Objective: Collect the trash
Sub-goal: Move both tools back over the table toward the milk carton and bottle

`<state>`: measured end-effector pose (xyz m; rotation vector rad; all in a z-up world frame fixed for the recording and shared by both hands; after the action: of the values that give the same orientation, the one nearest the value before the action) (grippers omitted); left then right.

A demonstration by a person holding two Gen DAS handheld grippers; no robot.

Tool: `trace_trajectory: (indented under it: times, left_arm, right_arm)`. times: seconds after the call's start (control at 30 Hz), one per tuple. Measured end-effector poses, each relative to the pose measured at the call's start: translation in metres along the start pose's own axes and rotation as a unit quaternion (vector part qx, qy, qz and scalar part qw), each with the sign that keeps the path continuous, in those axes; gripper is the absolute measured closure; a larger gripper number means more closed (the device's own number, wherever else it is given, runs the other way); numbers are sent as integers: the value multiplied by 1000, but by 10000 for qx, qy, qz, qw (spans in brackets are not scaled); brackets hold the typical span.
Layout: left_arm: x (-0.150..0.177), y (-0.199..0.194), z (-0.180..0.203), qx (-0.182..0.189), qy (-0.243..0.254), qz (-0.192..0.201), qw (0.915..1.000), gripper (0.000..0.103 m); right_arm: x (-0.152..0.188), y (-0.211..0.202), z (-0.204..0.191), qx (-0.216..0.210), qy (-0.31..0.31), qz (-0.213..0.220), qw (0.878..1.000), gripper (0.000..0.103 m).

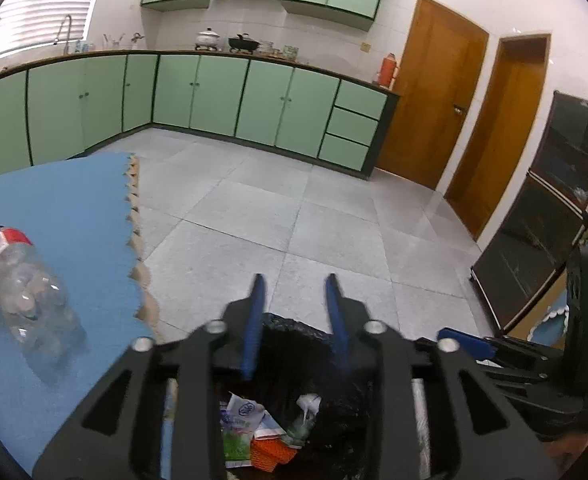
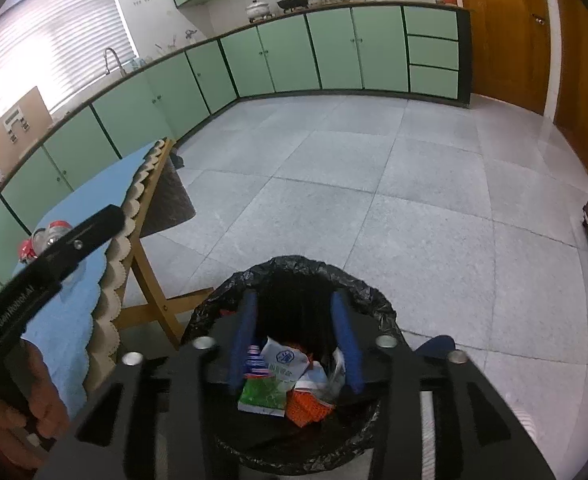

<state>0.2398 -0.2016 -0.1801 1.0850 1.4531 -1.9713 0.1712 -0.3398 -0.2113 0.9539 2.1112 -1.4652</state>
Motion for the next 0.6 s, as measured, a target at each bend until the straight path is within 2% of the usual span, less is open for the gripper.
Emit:
trace_trajectory:
  times: [0.03,0.1,0.17,0.3,0.43,0.6]
  left_arm:
    - [-3,-4,-4,-51,-29,51,10000,62]
    - [-10,-12,-13,-160,-46,150,9997,55]
    - [-17,-24,-26,-307,-51,283,9991,45]
    - [-28,-48,-54,-648,-61,494,9967,32]
    - [-31,-76,-96,-1080,-205,620,9920,26]
    - [-28,-105,-146,-1752,-252,698,9817,22]
  right_arm:
    - [-3,-2,-2,22,-25,41,10000,50]
    - [-7,-5,-4,72,-92,144,9998,34]
    - [-13,-9,-9,101,-185,249,9995,24]
    - [-24,-19,-30,106,-414,503,9978,7]
    - [-32,-21,-57,-99,-604,643,9961,6]
    - [-38,-12,-105,-527,-935,752,9914,6]
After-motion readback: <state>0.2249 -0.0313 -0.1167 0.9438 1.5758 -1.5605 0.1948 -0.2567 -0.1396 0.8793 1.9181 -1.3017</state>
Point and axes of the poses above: each gripper's, at about its wrist camera, not at the fingertips, and y roughly the way its jaws point, z to its right, x to its underside, the point moved 7 cm from there along y, roughly the way its jaws point, and after that the axes turned 11 degrees about -x, right-handed, at the moved point
